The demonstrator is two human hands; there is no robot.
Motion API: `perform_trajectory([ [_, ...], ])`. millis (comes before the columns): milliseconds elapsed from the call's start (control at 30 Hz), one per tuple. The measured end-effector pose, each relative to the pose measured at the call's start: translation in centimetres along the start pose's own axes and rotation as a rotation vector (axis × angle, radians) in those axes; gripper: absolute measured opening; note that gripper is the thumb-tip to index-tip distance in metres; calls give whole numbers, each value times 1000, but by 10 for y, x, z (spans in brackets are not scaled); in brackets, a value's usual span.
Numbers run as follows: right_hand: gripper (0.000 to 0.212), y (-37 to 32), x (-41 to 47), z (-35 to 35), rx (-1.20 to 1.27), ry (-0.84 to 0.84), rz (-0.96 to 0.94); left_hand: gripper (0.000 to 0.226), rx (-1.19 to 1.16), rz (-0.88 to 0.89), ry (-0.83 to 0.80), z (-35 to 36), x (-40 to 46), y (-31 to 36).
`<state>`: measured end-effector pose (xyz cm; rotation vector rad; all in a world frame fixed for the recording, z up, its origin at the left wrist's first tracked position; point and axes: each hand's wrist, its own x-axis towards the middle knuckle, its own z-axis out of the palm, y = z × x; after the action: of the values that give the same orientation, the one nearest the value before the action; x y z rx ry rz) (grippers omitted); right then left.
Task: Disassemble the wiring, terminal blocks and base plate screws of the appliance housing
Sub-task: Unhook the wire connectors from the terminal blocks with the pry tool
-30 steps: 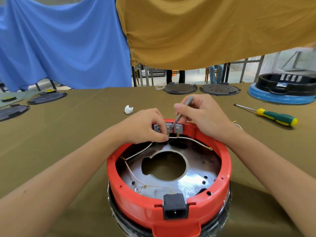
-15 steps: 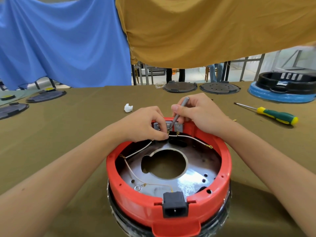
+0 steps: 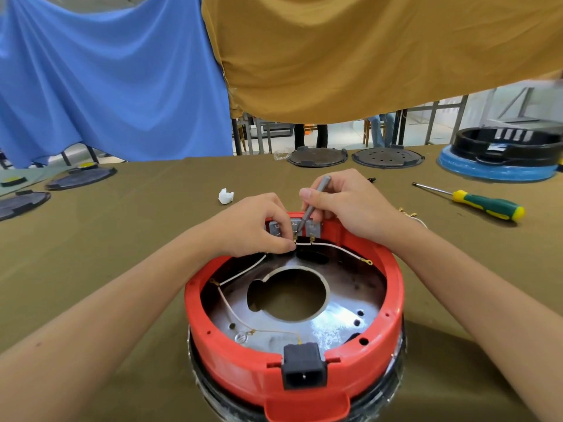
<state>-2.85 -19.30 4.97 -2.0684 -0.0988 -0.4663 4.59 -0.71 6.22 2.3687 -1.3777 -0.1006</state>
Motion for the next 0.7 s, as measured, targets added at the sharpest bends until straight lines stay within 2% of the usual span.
perform_trajectory([
  [300, 23, -7, -6, 2, -173, -24, -85, 4, 6, -12, -7, 2, 2, -1],
  [567, 30, -4, -2, 0, -52, 4, 16, 15, -11, -10, 7, 0, 0, 0],
  [700, 27, -6, -7, 1, -117, 18, -46, 11, -8, -8, 1, 0, 0, 0],
])
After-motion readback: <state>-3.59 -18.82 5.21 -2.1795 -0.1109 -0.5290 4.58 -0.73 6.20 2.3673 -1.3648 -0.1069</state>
